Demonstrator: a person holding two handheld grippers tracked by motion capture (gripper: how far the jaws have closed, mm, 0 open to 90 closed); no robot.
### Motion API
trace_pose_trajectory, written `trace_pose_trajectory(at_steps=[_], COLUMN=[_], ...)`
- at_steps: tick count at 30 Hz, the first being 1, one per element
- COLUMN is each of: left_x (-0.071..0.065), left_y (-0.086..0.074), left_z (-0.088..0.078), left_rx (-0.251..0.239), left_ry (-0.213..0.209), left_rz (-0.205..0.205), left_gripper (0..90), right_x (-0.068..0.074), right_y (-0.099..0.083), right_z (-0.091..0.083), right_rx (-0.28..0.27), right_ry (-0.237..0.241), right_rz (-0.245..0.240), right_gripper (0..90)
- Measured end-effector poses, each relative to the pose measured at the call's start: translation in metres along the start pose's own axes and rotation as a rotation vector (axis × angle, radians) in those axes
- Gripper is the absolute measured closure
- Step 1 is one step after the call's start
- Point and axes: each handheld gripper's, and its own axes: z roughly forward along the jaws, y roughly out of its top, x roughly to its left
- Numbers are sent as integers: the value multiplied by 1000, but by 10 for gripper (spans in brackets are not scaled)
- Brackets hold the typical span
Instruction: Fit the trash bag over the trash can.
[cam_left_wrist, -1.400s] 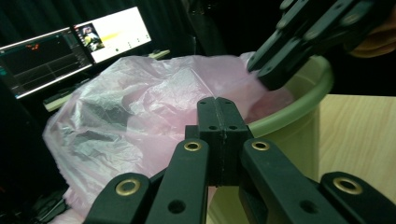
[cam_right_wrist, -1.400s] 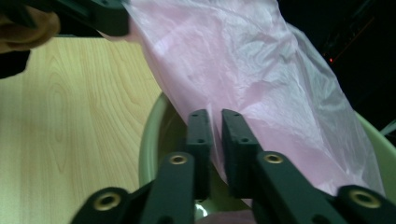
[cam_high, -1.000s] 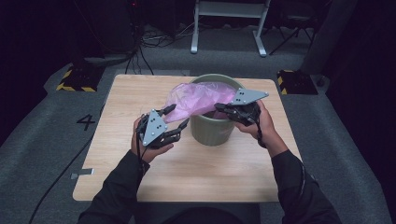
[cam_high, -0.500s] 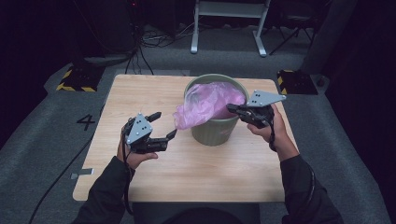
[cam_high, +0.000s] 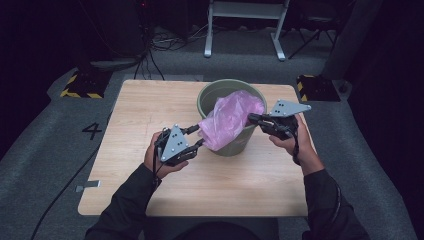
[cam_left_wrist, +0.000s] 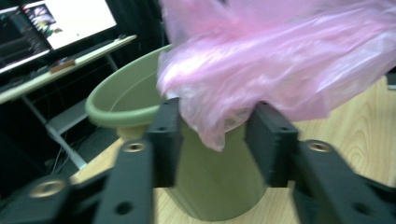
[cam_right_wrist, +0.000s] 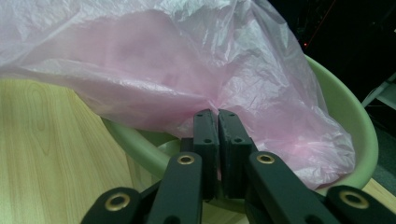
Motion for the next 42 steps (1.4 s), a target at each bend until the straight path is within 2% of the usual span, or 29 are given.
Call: trace_pose_trajectory(at_steps=[1, 3, 7, 11, 12, 13, 14, 16, 18, 19, 22, 23, 24, 29, 32, 34, 36, 38, 41, 42], left_x=[-2, -3, -5, -9, -10, -11, -13, -16, -18, -18, -21, -21, -22, -25, -27, -29, -30, -31, -33, -33], left_y=[1, 2, 3, 4, 4, 4, 4, 5, 6, 6, 7, 7, 7, 7, 7, 7, 7, 7, 6, 5], left_z=[1, 2, 4, 7, 9, 10, 11, 15, 18, 18, 21, 21, 22, 24, 26, 27, 28, 28, 30, 30], left_rx=[-6, -4, -1, 6, 13, 19, 19, 31, 39, 39, 49, 49, 55, 69, 76, 79, 82, 82, 87, 84], left_ry=[-4, -33, -62, -62, -63, -61, -66, -61, -60, -60, -53, -53, -50, -54, -56, -57, -57, -59, -64, -66], left_rz=[8, 28, 40, 51, 59, 66, 60, 73, 77, 77, 84, 84, 87, 91, 96, 99, 103, 104, 100, 99], left_gripper=[661, 740, 867, 889, 890, 890, 891, 890, 891, 891, 891, 891, 891, 891, 891, 891, 890, 890, 890, 890], right_x=[0, 0, 0, 0, 1, 1, 2, 8, 13, 13, 26, 26, 33, 46, 59, 63, 69, 73, 76, 77], right_y=[0, -1, -3, -2, -2, -2, -1, 1, 3, 3, 8, 8, 9, 11, 10, 9, 7, 4, -1, -3], right_z=[0, -2, -5, -10, -13, -13, -14, -19, -23, -23, -28, -28, -30, -32, -30, -29, -27, -24, -18, -15], right_rx=[0, -8, -26, -43, -51, -51, -56, -82, -98, -98, -115, -115, -124, -136, -147, -147, -155, -152, -131, -118], right_ry=[0, -1, -2, -6, -11, -11, -8, 11, 26, 26, 58, 58, 71, 104, 145, 147, 110, 103, 127, 126], right_rz=[0, 4, 13, 18, 21, 21, 25, 26, 20, 20, -2, -2, -19, -41, -64, -68, -80, -96, -115, -121], right_gripper=[861, 849, 790, 622, 546, 546, 507, 428, 392, 392, 363, 363, 353, 335, 320, 328, 375, 501, 668, 753])
